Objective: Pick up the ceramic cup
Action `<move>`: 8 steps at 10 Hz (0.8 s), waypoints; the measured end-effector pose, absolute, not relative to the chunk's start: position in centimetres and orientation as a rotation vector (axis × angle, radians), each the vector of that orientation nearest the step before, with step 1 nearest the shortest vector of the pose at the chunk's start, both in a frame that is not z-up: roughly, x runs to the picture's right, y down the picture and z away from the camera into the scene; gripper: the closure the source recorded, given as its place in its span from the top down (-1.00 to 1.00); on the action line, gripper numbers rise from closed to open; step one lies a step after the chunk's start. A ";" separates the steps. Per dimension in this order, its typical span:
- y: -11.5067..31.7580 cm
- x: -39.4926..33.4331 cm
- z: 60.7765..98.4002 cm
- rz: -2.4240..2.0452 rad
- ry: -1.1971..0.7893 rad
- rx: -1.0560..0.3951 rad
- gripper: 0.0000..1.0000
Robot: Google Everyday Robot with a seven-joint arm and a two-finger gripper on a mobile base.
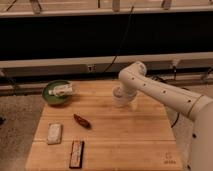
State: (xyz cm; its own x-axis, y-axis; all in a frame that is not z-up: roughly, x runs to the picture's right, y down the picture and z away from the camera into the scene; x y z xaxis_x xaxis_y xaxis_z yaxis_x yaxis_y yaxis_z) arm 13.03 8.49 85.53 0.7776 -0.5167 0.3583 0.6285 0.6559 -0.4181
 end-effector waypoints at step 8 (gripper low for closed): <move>9.3 12.8 86.6 -0.657 -0.222 -0.567 0.55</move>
State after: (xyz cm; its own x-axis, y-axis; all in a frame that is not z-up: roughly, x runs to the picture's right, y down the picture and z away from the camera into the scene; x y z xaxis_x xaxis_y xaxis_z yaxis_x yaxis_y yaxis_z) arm 12.78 9.26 86.57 0.7755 -0.5134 0.3675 0.6311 0.6481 -0.4262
